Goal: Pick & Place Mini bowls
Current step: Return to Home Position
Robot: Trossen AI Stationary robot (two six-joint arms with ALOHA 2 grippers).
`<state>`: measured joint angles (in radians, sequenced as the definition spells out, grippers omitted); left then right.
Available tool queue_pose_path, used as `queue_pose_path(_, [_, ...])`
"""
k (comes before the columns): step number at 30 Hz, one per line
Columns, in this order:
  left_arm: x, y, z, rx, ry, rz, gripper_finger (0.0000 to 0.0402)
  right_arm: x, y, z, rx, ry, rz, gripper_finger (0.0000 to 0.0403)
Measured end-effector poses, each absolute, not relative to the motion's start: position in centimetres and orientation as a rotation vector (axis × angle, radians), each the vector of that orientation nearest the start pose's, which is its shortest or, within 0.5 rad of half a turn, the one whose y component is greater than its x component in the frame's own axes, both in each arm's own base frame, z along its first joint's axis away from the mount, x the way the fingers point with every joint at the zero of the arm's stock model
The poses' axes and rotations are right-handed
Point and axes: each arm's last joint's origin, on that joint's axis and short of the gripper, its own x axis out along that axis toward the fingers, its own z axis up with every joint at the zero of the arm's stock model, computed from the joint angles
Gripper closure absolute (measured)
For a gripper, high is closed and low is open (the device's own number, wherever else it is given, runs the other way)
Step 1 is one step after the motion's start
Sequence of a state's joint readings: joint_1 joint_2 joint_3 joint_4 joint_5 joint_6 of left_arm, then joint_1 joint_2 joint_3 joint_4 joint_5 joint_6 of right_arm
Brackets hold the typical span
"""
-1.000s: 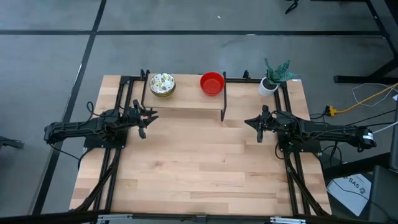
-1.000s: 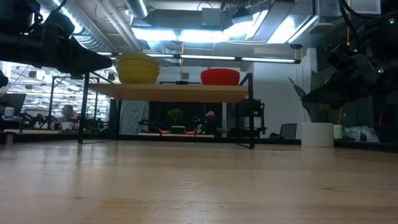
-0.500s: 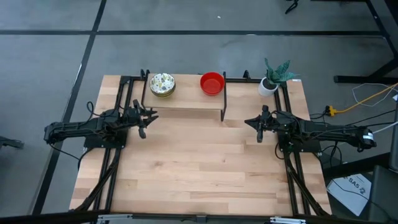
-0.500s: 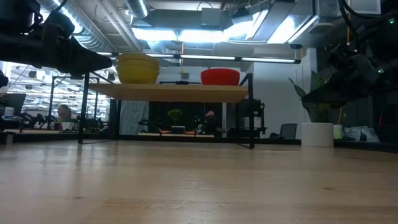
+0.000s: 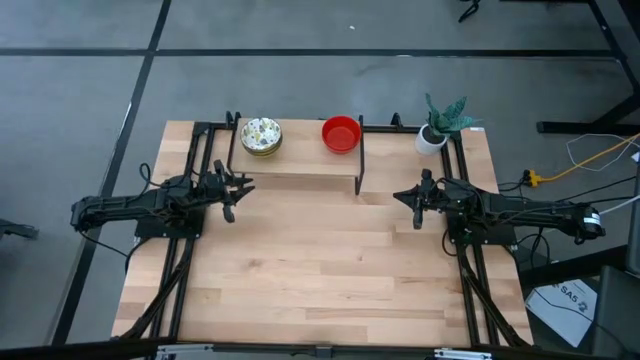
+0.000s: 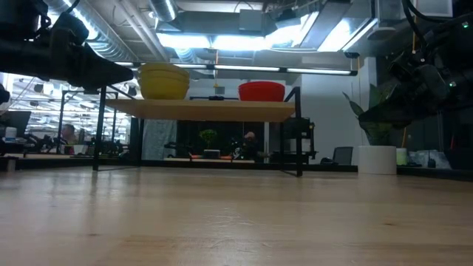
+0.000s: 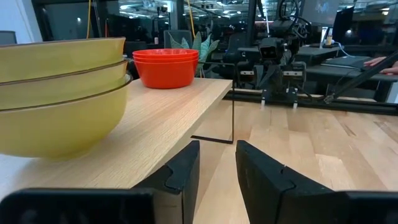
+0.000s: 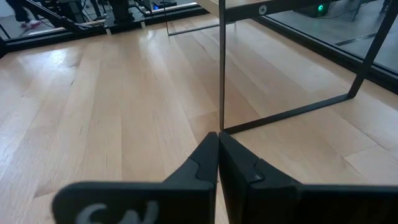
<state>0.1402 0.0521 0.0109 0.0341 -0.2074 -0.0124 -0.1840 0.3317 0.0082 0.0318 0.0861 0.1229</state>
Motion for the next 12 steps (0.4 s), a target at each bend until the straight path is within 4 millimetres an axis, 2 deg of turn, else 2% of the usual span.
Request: queue_pose_path(12, [9.79,1.98,16.64,-0.012,0.005,0.348,0.0303,11.19,-2.34,14.07,0.136,0.275,-0.286,0.0389])
